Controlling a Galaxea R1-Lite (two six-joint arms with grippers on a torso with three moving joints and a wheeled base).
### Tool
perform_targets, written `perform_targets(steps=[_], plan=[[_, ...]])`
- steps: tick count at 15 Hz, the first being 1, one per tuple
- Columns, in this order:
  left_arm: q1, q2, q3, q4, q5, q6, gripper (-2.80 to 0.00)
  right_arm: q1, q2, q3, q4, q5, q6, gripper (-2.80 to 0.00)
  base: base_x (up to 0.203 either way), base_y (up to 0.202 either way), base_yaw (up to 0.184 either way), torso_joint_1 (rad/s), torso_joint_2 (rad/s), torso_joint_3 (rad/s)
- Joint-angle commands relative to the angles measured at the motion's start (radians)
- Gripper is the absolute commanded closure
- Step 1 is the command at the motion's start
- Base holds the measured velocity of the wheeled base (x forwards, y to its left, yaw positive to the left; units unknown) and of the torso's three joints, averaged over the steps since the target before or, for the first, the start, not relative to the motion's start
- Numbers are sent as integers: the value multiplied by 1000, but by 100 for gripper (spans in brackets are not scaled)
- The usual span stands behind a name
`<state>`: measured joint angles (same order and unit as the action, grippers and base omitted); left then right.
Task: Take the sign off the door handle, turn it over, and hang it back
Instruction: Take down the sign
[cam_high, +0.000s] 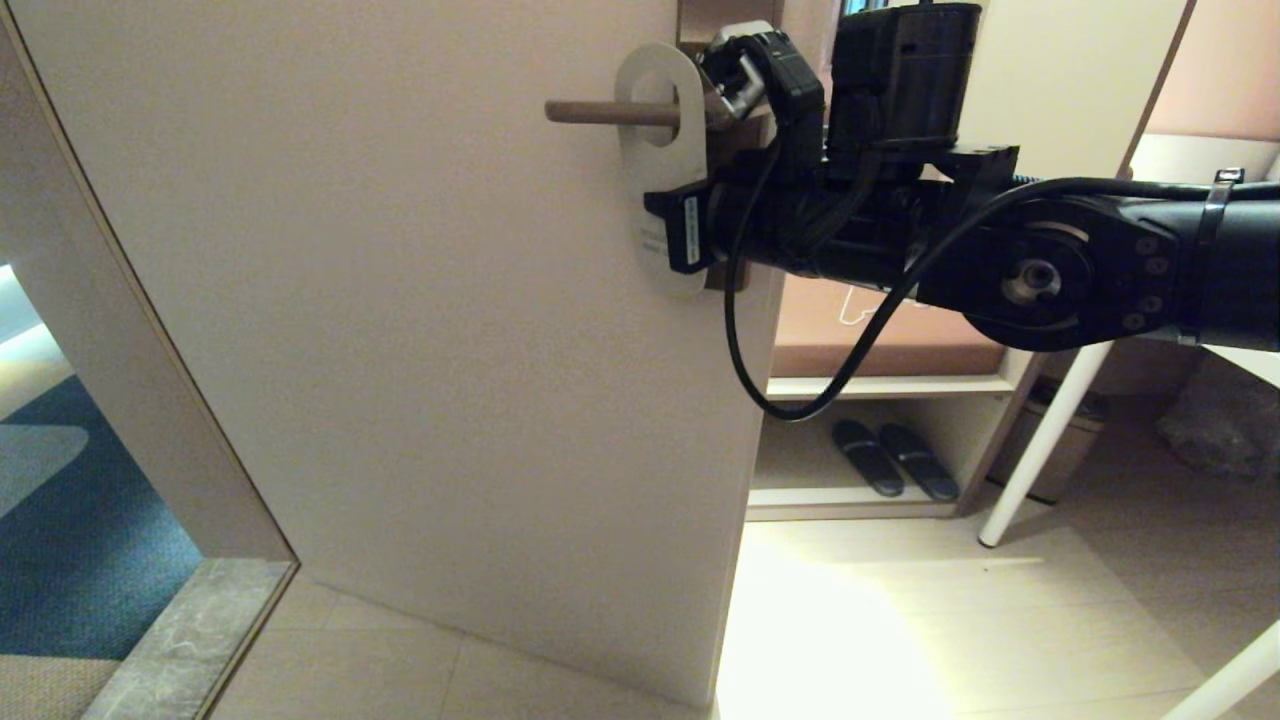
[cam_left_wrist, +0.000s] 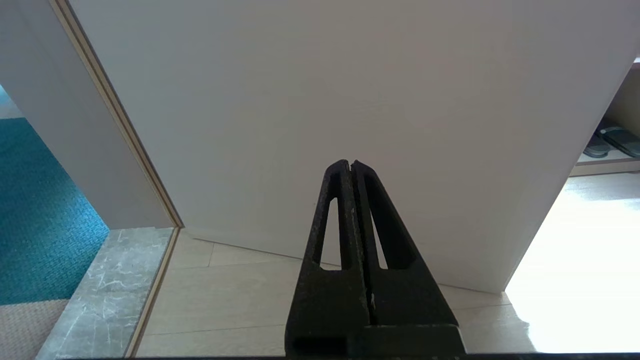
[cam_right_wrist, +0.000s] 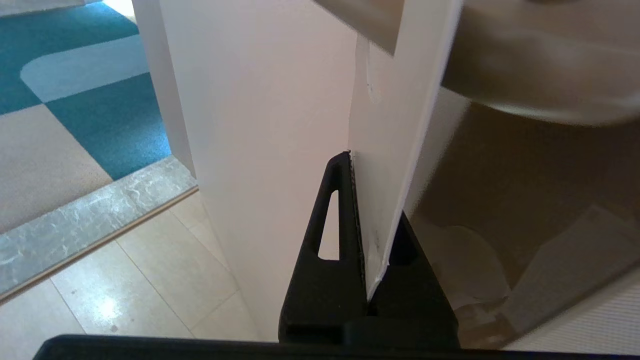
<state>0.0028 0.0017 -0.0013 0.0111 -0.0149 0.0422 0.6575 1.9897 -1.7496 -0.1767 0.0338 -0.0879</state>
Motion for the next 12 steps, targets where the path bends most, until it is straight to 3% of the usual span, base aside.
perform_targets(steps=[1, 6, 12], plan=[[0, 1, 0, 0, 0, 1, 0, 11, -3, 1, -2, -11, 9, 0, 0, 0, 0, 0, 0, 0], [0, 1, 0, 0, 0, 1, 0, 27, -13, 15, -14, -31, 99, 0, 0, 0, 0, 0, 0, 0], [0, 1, 0, 0, 0, 1, 0, 75, 29, 19, -177, -62, 184, 0, 0, 0, 0, 0, 0, 0]])
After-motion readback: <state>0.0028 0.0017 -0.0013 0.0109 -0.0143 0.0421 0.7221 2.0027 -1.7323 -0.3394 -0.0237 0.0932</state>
